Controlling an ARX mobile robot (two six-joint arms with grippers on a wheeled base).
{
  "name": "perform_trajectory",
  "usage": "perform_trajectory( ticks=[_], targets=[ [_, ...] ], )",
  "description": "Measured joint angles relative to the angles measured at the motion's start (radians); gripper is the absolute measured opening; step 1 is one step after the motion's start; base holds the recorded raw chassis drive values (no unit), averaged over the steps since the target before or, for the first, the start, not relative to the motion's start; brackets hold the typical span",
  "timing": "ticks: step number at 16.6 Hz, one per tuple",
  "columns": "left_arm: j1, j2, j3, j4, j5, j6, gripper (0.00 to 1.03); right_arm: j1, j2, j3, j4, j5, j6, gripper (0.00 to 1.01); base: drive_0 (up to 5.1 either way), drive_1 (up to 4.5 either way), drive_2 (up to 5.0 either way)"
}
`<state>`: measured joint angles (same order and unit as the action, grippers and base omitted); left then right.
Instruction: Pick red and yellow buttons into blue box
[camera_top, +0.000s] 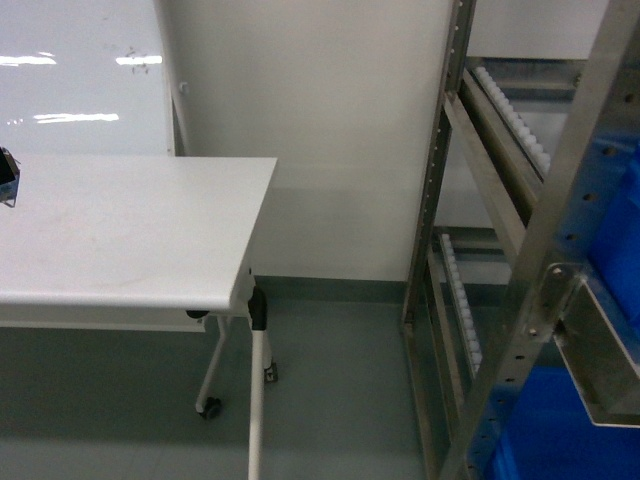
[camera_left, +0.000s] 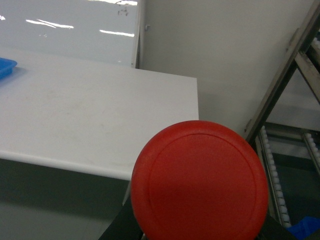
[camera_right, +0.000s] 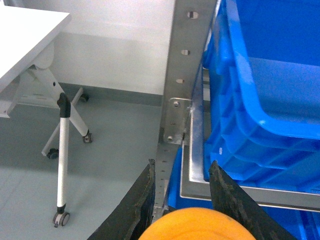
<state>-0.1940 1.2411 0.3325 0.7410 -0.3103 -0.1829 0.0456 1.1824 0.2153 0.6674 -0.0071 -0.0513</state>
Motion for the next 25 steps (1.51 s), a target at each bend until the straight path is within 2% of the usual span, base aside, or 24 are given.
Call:
perform_trajectory(
  ticks=[7,18,25],
  targets=[
    [-0.001,0.0,0.0,-0.001,0.003,0.0,0.23,0.0,0.0,0.0,-0.001,0.0,0.0,0.29,5.0,-2.4,-2.4],
    [0.0,0.0,0.0,0.0,0.003,0.0,0.23,0.0,0.0,0.0,0.0,0.0,0.0,0.29,4.7,-3.85,-0.6],
    [0.0,0.0,0.0,-0.001,0.003,0.0,0.23,0.0,0.0,0.0,-0.001,0.0,0.0,0.29,5.0,-2.5,-2.3]
  ],
)
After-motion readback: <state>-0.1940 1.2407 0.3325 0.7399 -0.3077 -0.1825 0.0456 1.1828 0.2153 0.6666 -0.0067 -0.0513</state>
